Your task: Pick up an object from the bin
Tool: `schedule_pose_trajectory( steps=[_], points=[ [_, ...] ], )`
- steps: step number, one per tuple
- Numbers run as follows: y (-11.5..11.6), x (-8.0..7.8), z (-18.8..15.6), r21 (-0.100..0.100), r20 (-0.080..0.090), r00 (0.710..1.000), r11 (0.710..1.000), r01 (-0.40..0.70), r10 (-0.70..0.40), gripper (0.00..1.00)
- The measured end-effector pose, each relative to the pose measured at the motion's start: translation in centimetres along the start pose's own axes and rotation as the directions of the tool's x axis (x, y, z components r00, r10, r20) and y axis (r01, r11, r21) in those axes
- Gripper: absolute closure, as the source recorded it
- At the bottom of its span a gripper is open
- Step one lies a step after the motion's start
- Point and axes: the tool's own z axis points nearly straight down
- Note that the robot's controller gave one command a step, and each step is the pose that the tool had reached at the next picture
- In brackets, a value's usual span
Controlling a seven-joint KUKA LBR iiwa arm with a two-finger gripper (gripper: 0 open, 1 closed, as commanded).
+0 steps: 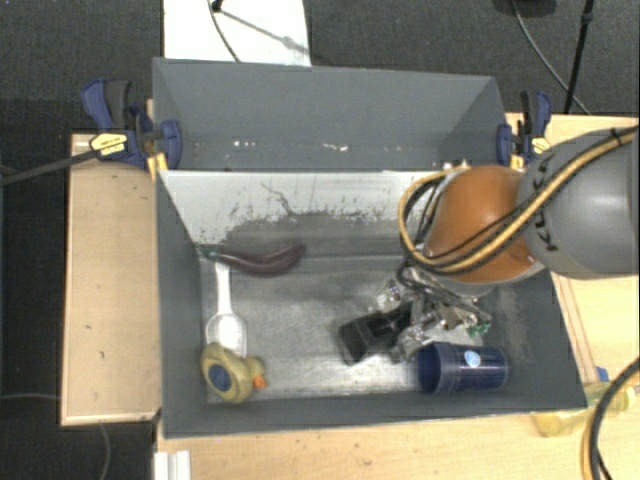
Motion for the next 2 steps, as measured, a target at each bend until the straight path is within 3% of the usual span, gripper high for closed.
schedule_pose_trajectory(
  steps=[2],
  points=[
    [0.1,0.4,-2.0,-0.002,-0.011,1.000,1.000,0.000,0.000,1.00]
  ],
)
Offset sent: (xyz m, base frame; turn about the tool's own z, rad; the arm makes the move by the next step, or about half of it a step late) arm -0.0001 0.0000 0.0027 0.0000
